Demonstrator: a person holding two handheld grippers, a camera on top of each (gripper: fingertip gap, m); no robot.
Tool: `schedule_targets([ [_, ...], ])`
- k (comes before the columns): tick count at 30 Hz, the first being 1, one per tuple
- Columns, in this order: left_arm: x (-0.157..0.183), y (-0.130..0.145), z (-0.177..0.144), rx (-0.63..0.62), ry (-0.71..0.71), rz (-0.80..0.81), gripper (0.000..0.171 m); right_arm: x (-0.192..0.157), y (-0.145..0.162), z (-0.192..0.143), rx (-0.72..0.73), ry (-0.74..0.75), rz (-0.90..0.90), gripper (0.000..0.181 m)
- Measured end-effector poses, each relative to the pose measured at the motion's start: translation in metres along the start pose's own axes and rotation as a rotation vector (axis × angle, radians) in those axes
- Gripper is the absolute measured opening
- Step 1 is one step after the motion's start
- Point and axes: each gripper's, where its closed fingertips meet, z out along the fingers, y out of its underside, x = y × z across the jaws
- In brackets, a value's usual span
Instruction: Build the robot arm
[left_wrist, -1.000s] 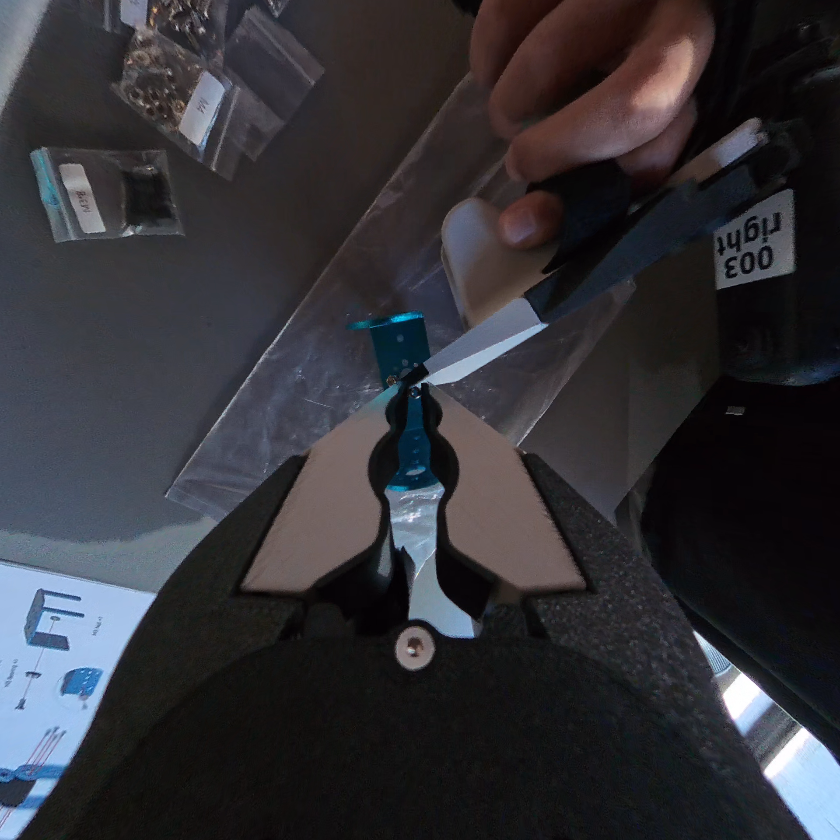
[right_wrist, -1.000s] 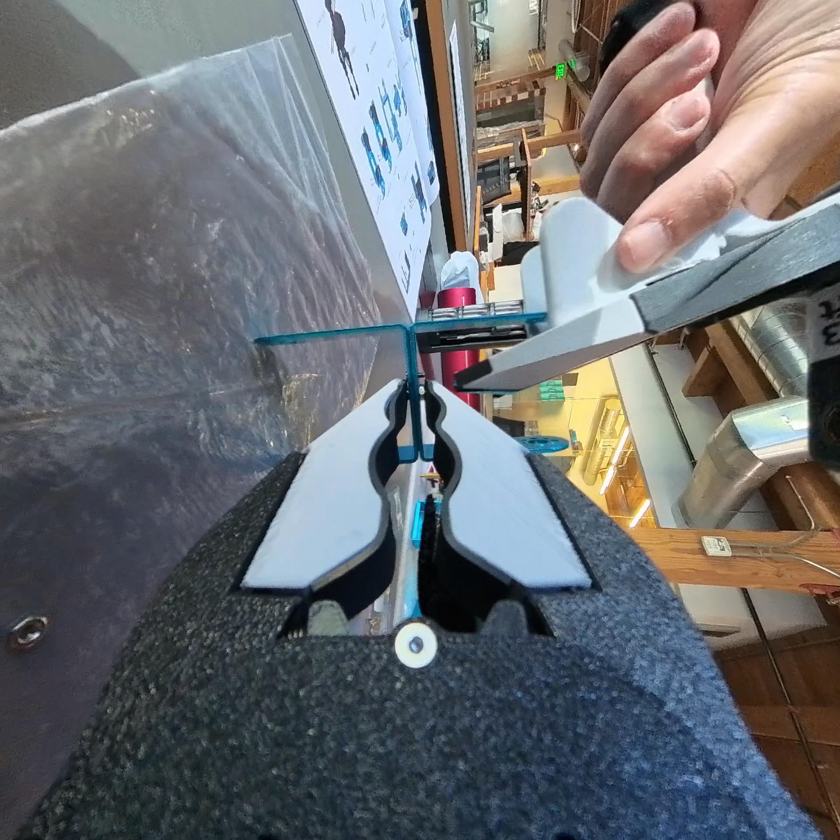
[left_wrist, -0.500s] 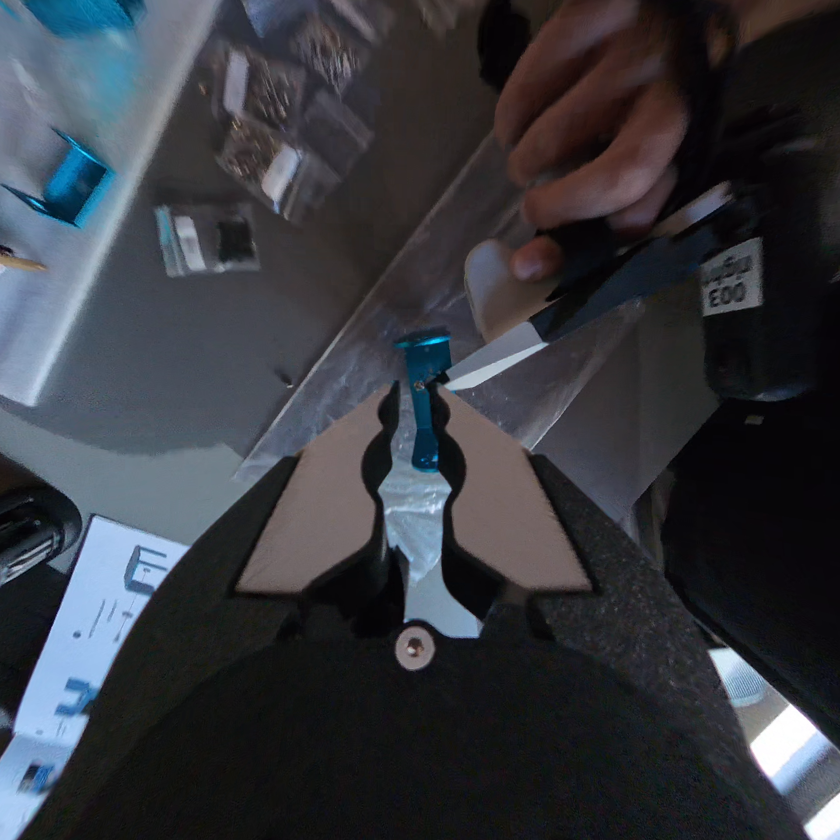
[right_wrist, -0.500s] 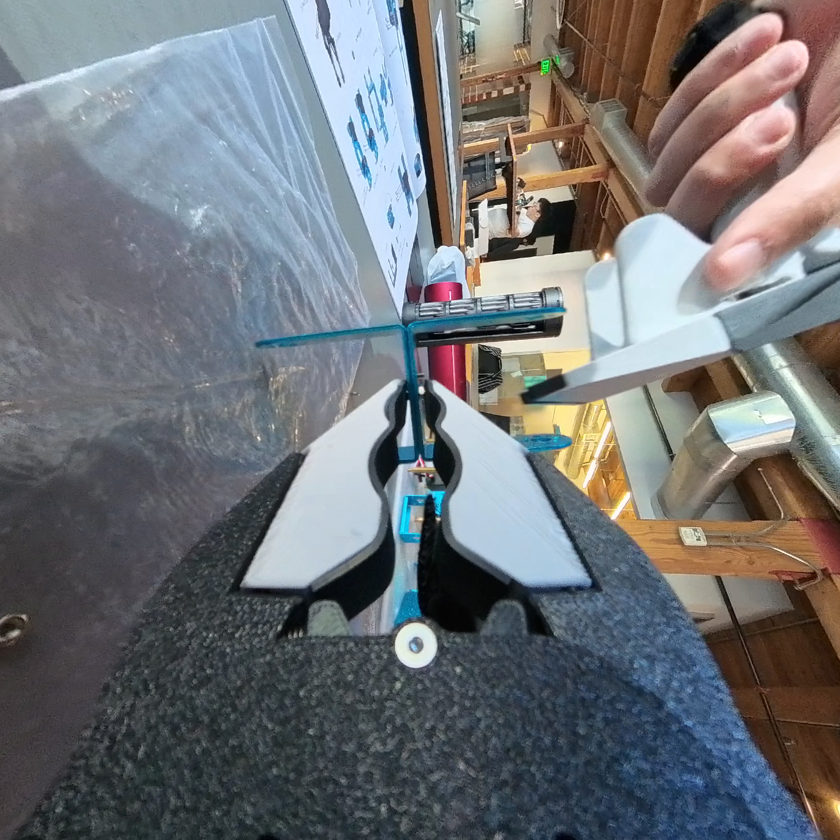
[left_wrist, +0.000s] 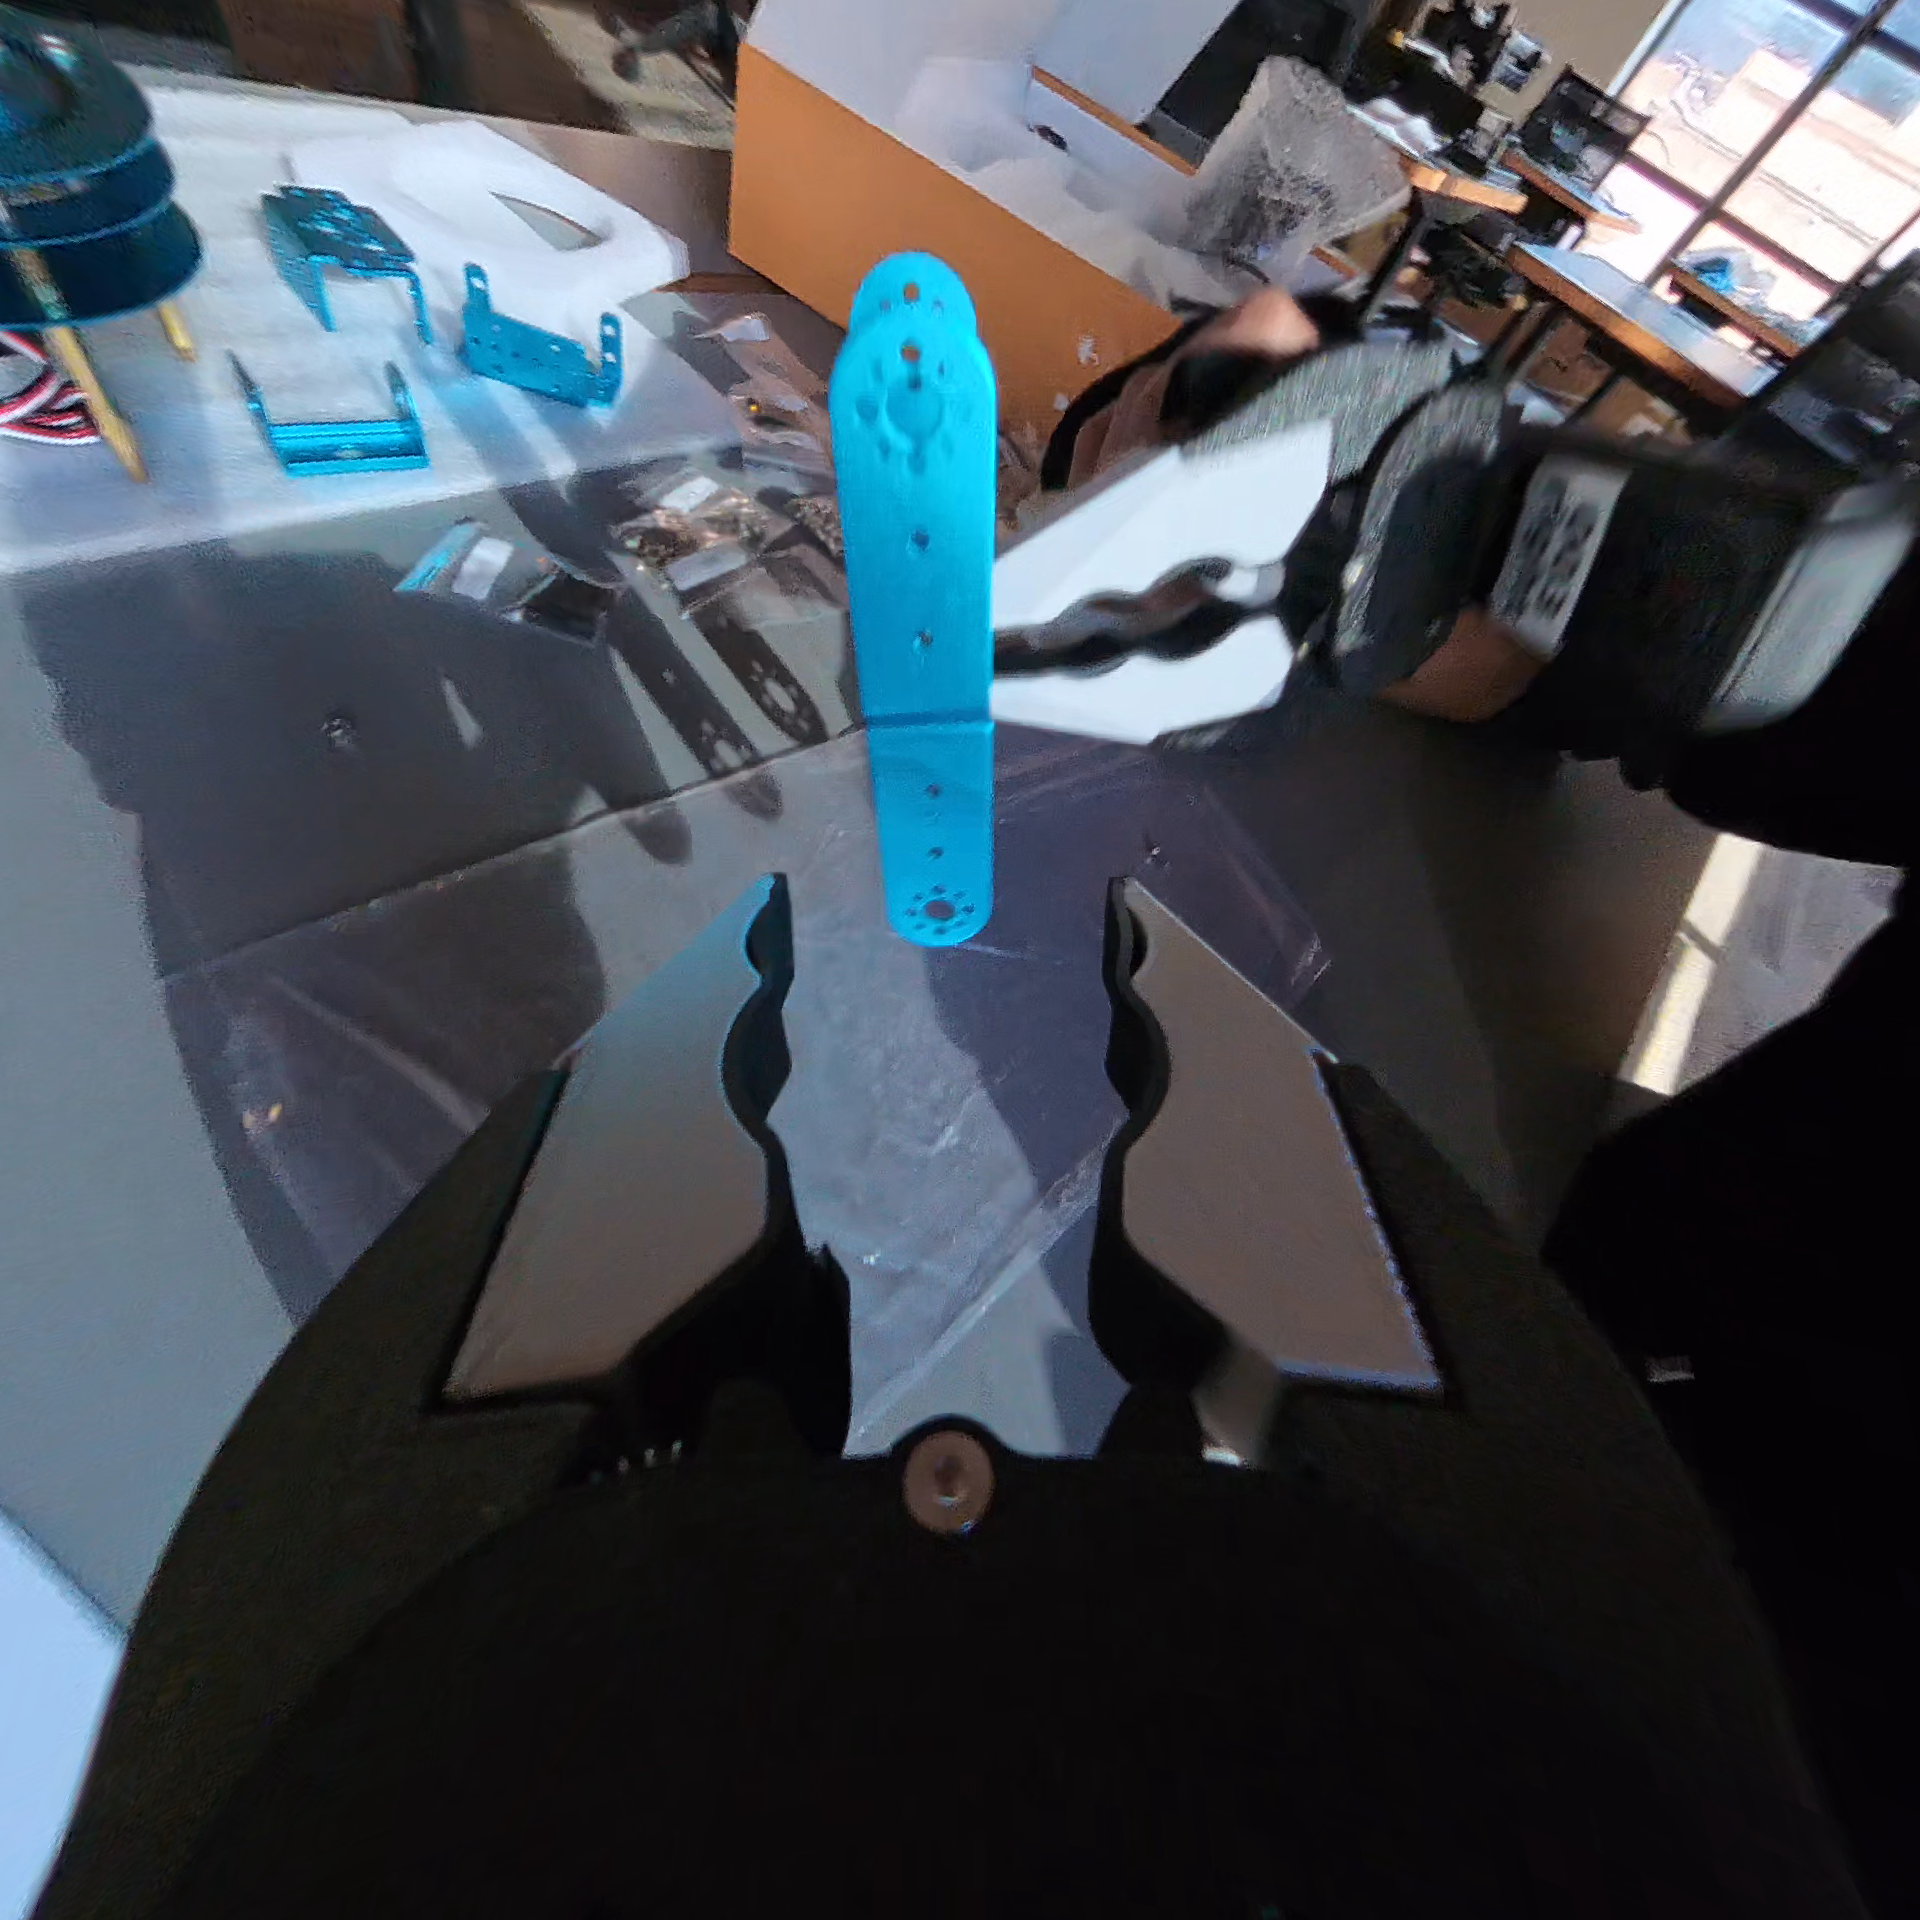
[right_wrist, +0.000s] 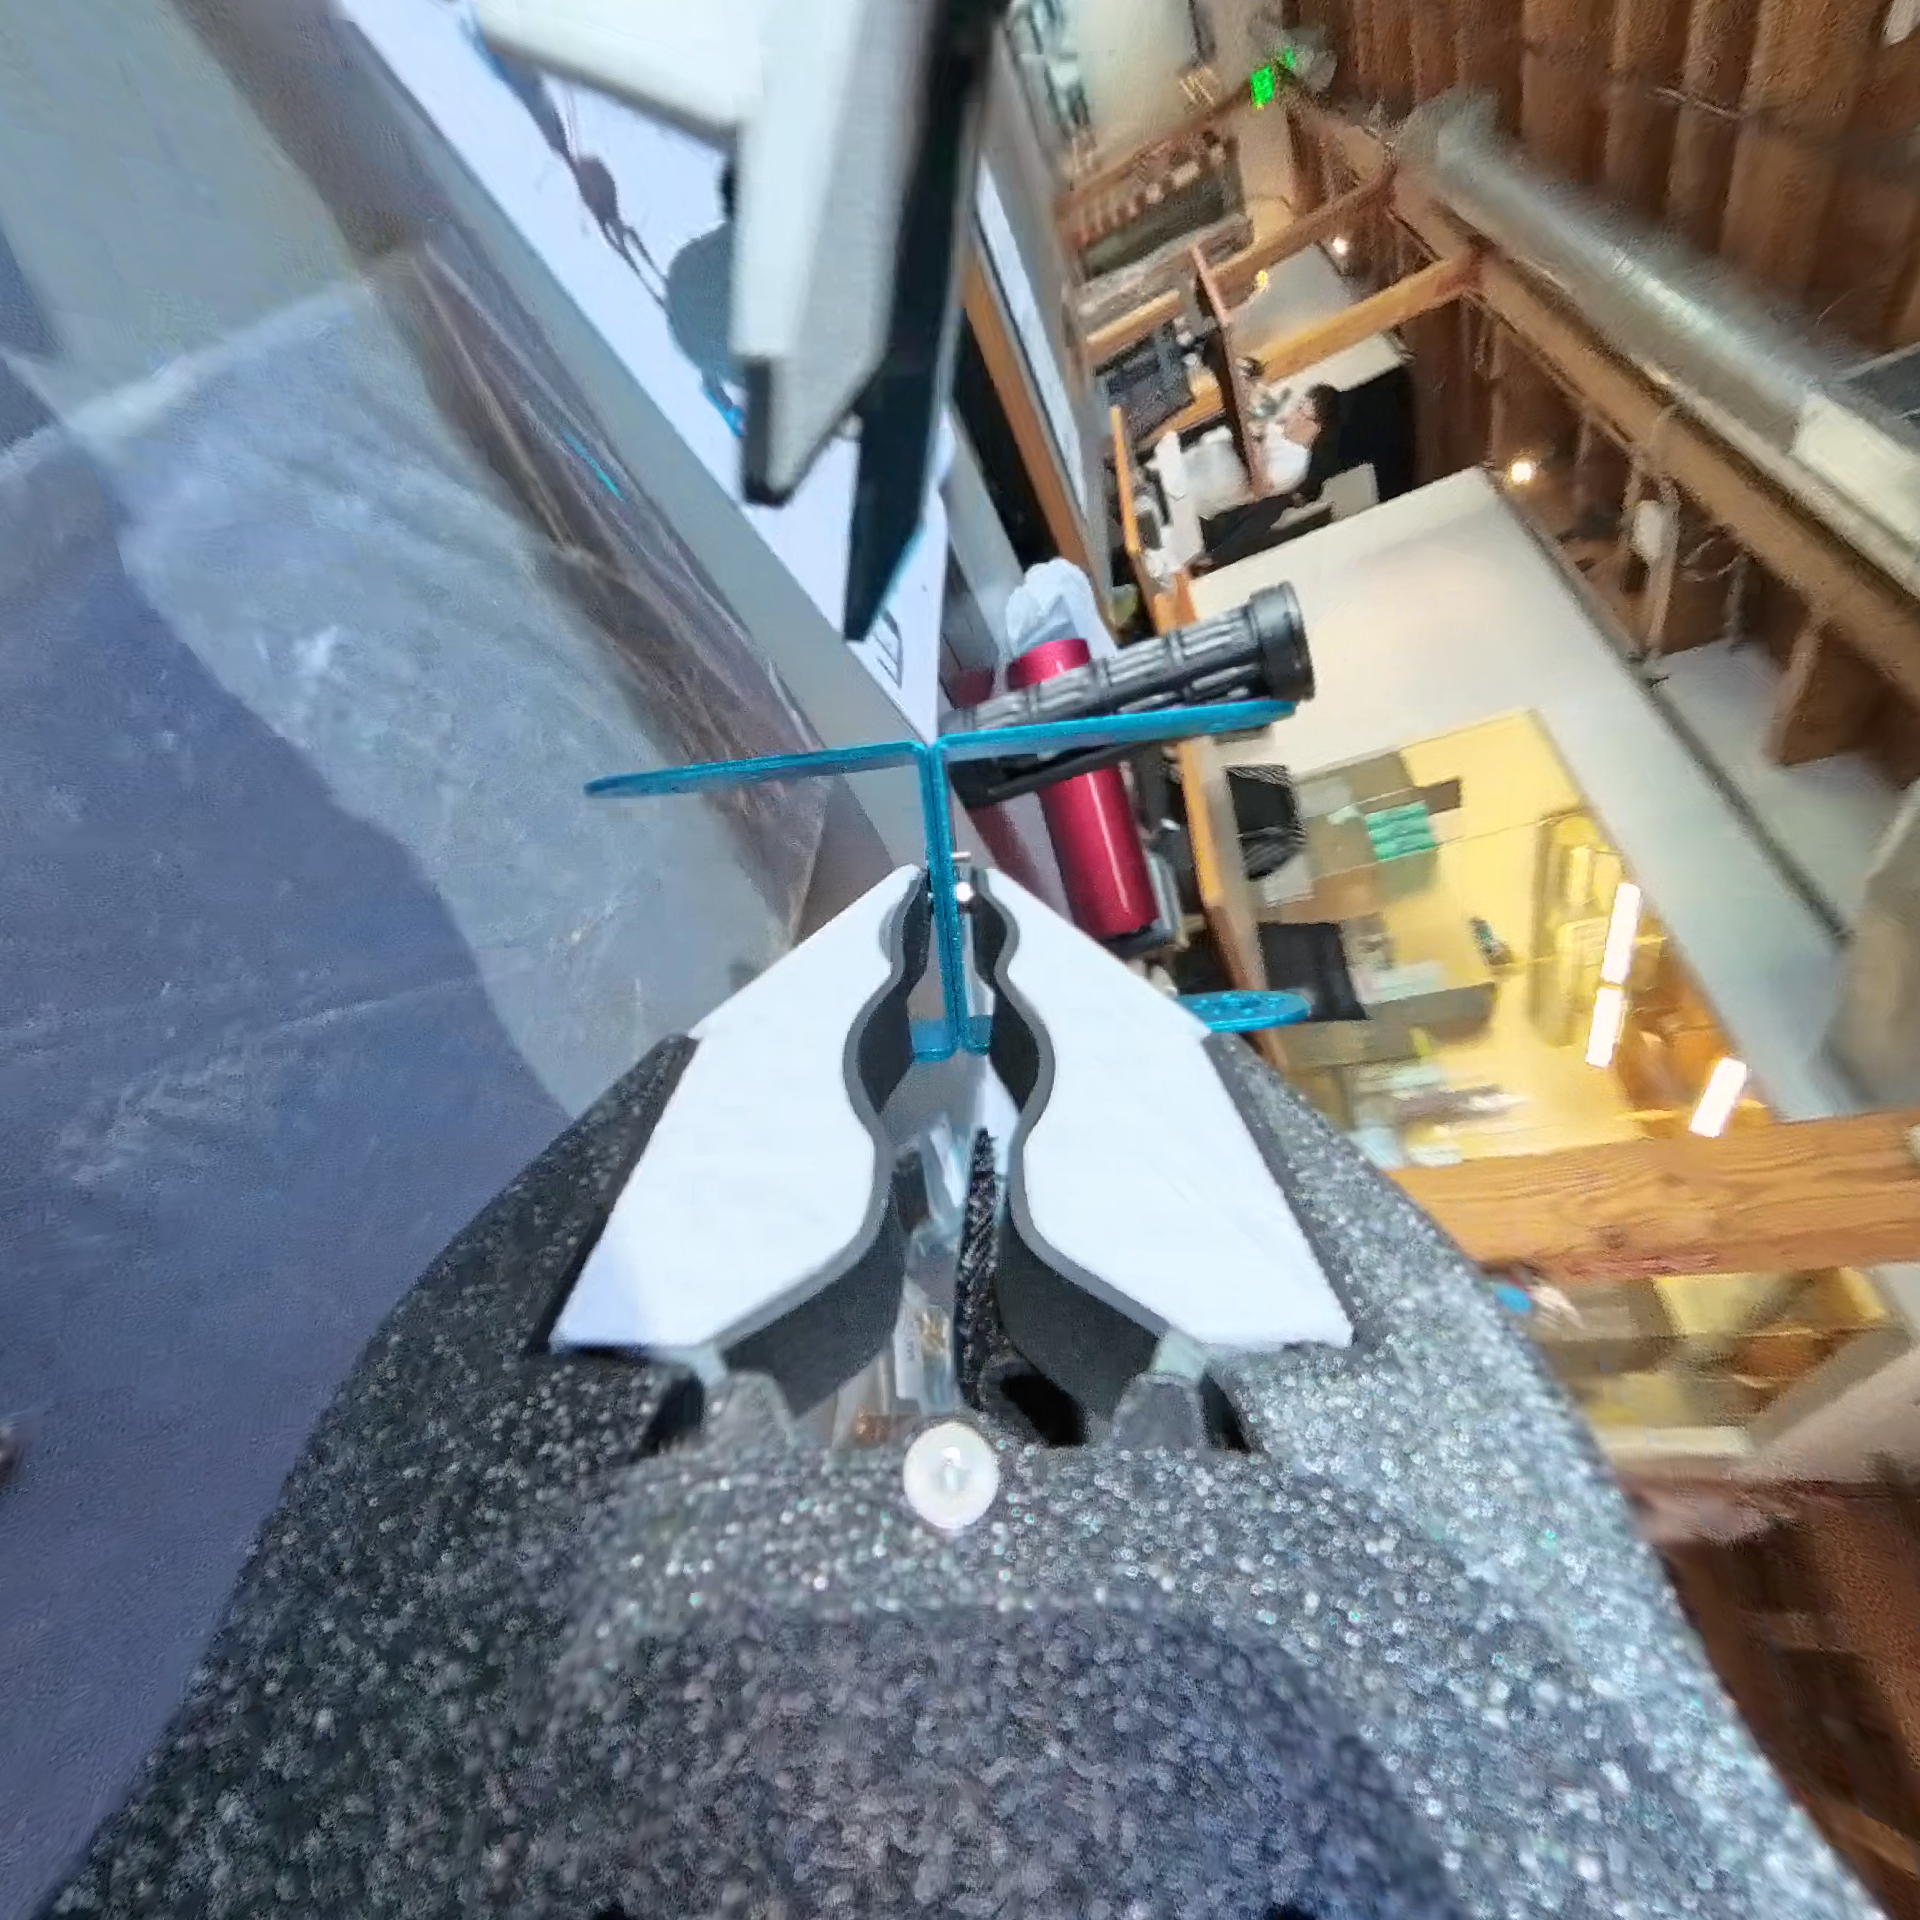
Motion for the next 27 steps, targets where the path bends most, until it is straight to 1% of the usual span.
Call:
schedule_targets([
  [1, 0.0, 0.005, -0.003, 0.021, -0.031, 0.013, 0.059, 0.001, -0.004, -0.001, 0.016, -0.042, 0.036, 0.007],
  [2, -0.001, 0.006, -0.007, 0.056, -0.068, 0.022, 0.059, 0.006, -0.006, -0.001, 0.0, -0.055, 0.102, 0.007],
  [4, 0.004, 0.007, -0.014, 0.116, -0.099, 0.035, 0.057, 0.009, -0.016, -0.001, 0.018, -0.139, 0.265, 0.007],
  [6, 0.008, -0.002, -0.024, 0.219, -0.115, 0.041, 0.051, 0.011, -0.031, -0.001, 0.067, -0.226, 0.431, 0.006],
  [8, 0.01, -0.011, -0.033, 0.319, -0.088, 0.037, 0.043, 0.015, -0.042, -0.001, 0.108, -0.273, 0.545, 0.006],
  [10, 0.003, -0.012, -0.037, 0.346, -0.093, 0.03, 0.039, 0.016, -0.053, -0.003, 0.161, -0.332, 0.631, 0.006],
  [12, -0.005, -0.008, -0.034, 0.323, -0.086, 0.011, 0.039, 0.016, -0.06, -0.005, 0.198, -0.378, 0.702, 0.007],
  [14, 0.006, -0.01, -0.028, 0.331, 0.0, 0.002, 0.039, 0.017, -0.067, -0.008, 0.229, -0.41, 0.755, 0.006],
  [16, 0.023, -0.019, -0.023, 0.379, 0.1, 0.015, 0.039, 0.016, -0.071, -0.01, 0.252, -0.451, 0.813, 0.006],
  [18, 0.032, -0.029, -0.02, 0.44, 0.144, 0.014, 0.039, 0.016, -0.075, -0.012, 0.282, -0.497, 0.887, 0.007],
  [21, 0.036, -0.041, -0.02, 0.522, 0.178, -0.019, 0.038, 0.013, -0.076, -0.014, 0.301, -0.591, 1.024, 0.007],
  [25, 0.035, -0.041, -0.013, 0.542, 0.242, -0.138, 0.031, 0.007, -0.069, -0.013, 0.307, -0.686, 1.237, 0.007],
  [26, 0.035, -0.041, -0.011, 0.542, 0.256, -0.162, 0.024, 0.004, -0.066, -0.013, 0.303, -0.709, 1.281, 0.007],
  [27, 0.033, -0.039, -0.008, 0.535, 0.254, -0.183, 0.022, 0.002, -0.063, -0.013, 0.3, -0.725, 1.317, 0.006],
])
